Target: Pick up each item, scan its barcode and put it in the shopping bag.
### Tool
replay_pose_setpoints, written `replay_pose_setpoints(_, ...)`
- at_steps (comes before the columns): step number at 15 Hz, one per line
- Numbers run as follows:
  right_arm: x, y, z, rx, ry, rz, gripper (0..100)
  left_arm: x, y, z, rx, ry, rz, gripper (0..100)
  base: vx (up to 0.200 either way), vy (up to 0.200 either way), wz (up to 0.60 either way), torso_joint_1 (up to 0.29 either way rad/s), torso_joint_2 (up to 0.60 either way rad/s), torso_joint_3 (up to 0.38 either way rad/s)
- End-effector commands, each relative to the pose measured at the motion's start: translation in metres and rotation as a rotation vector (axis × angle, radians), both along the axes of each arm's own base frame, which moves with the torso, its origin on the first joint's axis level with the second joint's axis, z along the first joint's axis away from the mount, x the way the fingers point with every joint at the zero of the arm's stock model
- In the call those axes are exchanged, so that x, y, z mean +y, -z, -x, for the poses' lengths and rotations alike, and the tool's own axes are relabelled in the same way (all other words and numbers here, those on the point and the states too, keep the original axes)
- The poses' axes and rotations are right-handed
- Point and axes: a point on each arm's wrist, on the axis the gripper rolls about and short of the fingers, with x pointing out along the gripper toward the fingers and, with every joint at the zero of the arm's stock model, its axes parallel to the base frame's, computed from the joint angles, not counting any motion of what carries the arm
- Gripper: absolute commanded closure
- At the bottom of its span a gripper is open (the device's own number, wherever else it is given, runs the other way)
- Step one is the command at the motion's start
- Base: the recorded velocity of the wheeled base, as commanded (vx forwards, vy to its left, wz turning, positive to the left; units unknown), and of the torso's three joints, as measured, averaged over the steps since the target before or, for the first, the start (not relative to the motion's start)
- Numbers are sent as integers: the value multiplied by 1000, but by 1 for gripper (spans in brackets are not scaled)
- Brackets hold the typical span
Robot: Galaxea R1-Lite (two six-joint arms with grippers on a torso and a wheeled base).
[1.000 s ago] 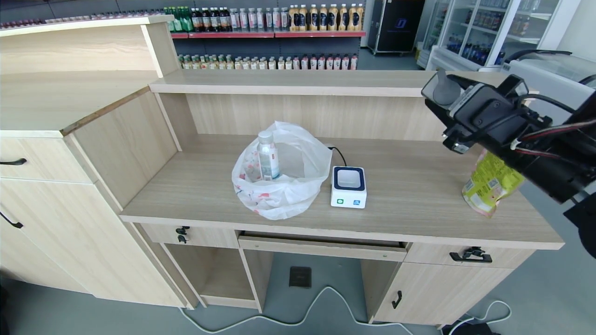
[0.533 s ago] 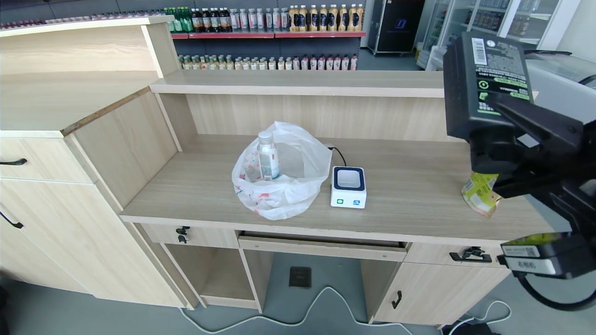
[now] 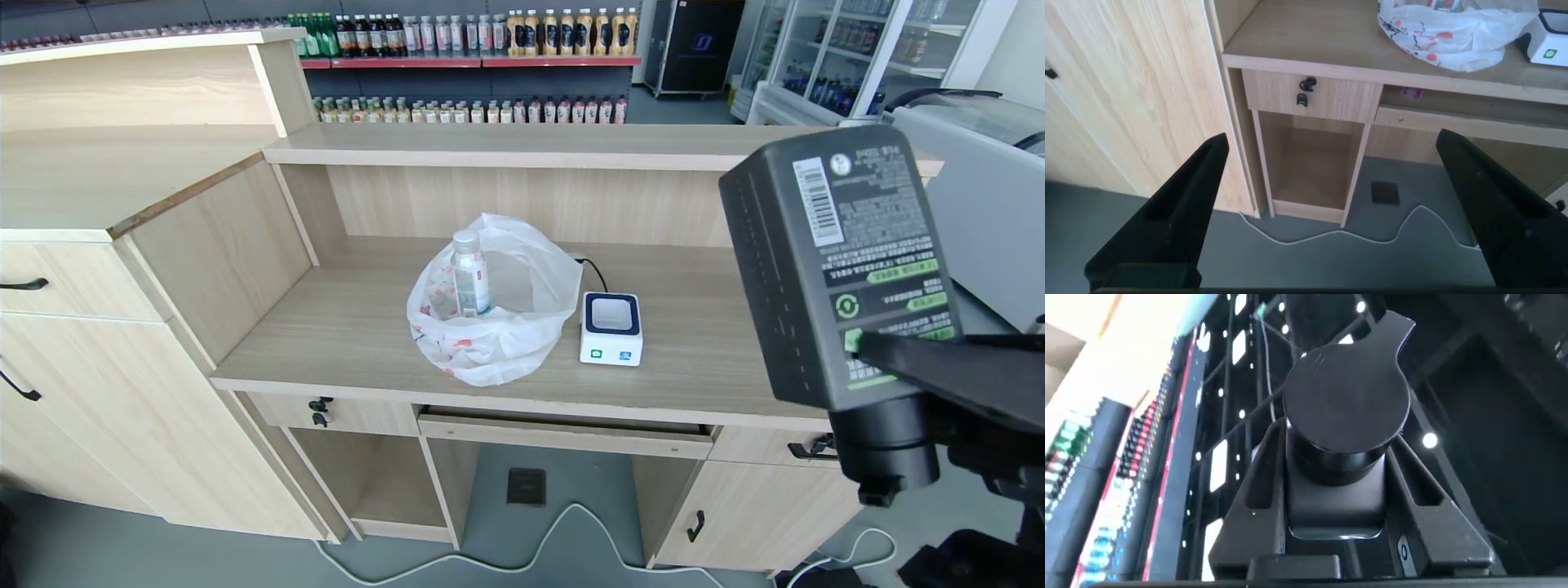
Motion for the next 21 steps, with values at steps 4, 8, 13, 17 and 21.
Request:
replay_pose_setpoints(4, -10, 1, 21, 28, -11, 64, 100, 0, 0, 0, -1, -1, 0, 0, 0, 0, 0, 0, 0, 0)
replay_pose_setpoints(8, -15, 1, 31, 39, -3, 83, 100, 0, 0, 0, -1, -1, 0, 0, 0, 0, 0, 0, 0, 0)
replay_pose_setpoints(13, -15, 3, 39, 30, -21, 104, 100, 0, 0, 0, -1, -1, 0, 0, 0, 0, 0, 0, 0, 0)
replay_pose_setpoints(17, -14, 3, 41, 27, -33, 104, 100, 0, 0, 0, -1, -1, 0, 0, 0, 0, 0, 0, 0, 0)
replay_pose_setpoints(21, -16, 3, 44, 35, -32, 107, 100, 0, 0, 0, -1, -1, 0, 0, 0, 0, 0, 0, 0, 0)
